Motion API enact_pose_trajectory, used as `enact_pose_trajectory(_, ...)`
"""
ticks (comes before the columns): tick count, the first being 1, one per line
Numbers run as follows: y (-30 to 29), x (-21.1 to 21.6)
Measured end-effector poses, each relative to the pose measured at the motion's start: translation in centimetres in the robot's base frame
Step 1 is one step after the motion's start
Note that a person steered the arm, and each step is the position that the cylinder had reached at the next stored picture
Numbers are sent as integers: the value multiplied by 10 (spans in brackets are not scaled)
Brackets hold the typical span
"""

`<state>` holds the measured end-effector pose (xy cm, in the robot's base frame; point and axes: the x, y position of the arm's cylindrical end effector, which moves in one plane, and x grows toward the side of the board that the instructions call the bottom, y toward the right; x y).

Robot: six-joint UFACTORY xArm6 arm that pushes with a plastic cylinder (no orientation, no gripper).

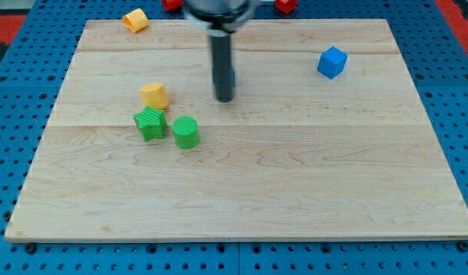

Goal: Move the green circle up a bit

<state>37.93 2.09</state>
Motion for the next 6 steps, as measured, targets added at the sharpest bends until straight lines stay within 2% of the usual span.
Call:
enact_pose_trajectory(1, 76, -14)
enact_pose_trajectory(2, 60, -37)
enact_pose_trajectory(3, -50, -68)
enact_pose_trajectory(4, -87, -18)
enact_pose_trajectory(5, -89, 27)
enact_pose_trajectory(6, 25, 21)
